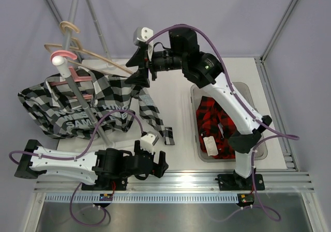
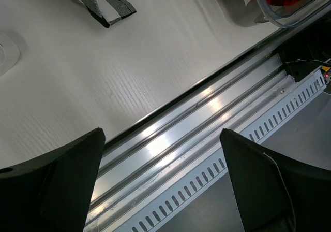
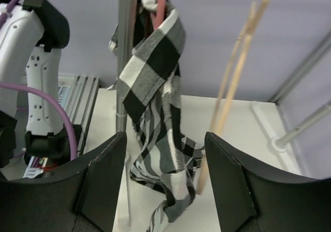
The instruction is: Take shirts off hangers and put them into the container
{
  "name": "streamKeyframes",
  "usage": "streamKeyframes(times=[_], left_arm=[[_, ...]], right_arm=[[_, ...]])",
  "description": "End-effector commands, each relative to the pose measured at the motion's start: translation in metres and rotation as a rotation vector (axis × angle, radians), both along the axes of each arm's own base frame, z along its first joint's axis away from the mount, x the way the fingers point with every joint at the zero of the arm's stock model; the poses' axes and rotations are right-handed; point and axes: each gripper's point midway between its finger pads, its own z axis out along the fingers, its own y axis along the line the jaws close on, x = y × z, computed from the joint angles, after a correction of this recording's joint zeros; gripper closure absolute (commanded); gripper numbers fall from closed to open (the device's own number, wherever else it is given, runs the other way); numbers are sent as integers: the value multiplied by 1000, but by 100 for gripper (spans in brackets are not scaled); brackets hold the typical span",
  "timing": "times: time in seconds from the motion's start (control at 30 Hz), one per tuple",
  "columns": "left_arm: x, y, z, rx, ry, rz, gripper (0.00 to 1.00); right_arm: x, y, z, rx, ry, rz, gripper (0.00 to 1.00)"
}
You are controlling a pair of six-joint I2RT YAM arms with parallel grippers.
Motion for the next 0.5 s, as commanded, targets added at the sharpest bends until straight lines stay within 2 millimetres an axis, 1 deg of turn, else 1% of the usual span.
streamKeyframes(times=[0.0,0.1,0.17,0.27,0.3,0.37,0.4,0.43,0.47], left_arm=[[0,-8,7,-61,8,11,1],[0,-6,5,-68,13,9,1],[0,-3,4,-70,14,10,1],[0,-1,4,-72,9,12,1],[0,-1,5,-74,9,12,1],[0,-2,5,-76,9,11,1],[0,-2,5,-76,9,11,1],[0,-2,5,-76,10,10,1],[0,-3,4,-78,11,9,1]], right_arm=[[-2,13,-43,-102,63,59,32],[1,18,-50,-105,75,64,35],[2,21,-51,-104,80,70,36],[5,25,-59,-113,94,74,37],[6,27,-62,-118,100,75,40],[8,30,-67,-125,107,75,43],[8,30,-66,-124,106,75,46],[9,31,-67,-123,107,75,59],[9,32,-68,-125,109,75,67]])
